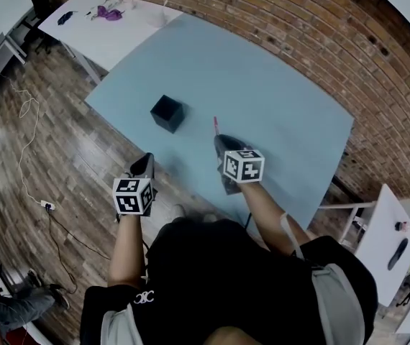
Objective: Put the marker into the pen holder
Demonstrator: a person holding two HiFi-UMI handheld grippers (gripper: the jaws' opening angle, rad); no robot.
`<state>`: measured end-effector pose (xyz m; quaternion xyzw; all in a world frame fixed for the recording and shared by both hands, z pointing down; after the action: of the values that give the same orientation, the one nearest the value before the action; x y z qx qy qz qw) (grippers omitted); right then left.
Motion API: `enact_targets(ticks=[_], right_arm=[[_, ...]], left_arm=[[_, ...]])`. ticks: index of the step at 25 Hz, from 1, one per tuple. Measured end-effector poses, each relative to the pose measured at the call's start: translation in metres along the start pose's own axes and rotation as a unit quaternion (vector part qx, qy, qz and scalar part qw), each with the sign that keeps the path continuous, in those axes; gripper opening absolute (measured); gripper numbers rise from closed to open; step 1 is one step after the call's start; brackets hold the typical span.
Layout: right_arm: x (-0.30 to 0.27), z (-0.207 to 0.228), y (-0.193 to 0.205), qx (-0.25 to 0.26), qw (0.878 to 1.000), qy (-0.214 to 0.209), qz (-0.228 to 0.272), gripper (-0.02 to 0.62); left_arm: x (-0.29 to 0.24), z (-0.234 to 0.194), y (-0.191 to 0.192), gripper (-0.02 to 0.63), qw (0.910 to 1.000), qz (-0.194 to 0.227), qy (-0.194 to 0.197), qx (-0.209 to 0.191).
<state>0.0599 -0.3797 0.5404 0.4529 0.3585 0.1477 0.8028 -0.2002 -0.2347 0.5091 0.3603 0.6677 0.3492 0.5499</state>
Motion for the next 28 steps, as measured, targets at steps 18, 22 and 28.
enact_targets(ticks=[18,22,28], right_arm=[[0.035,-0.010,-0.047,0.066,0.990,0.041,0.121,0.049],[0.008,-0.026,-0.053,0.063,0.988,0.061,0.128,0.049],[-0.041,-0.064,-0.063,0.074,0.986,0.114,0.095,0.049]], left_arm=[[-0.031,-0.002,-0.051,0.003,0.9967,0.042,0.045,-0.053],[-0.047,-0.041,-0.055,0.003,0.9948,0.045,0.065,-0.065],[-0.077,-0.122,-0.082,0.003,0.9903,0.047,0.116,-0.061]])
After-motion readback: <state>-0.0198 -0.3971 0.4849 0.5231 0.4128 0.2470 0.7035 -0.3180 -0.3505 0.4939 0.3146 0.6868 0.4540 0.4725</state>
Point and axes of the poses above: the fingertips, and each gripper's own axes: x backward along the fingers, z to its right, y out of its underside, the point moved 9 cm from there along x, backward along the fingers, and after that the axes turned 2 degrees about x, right-handed, at the moved point
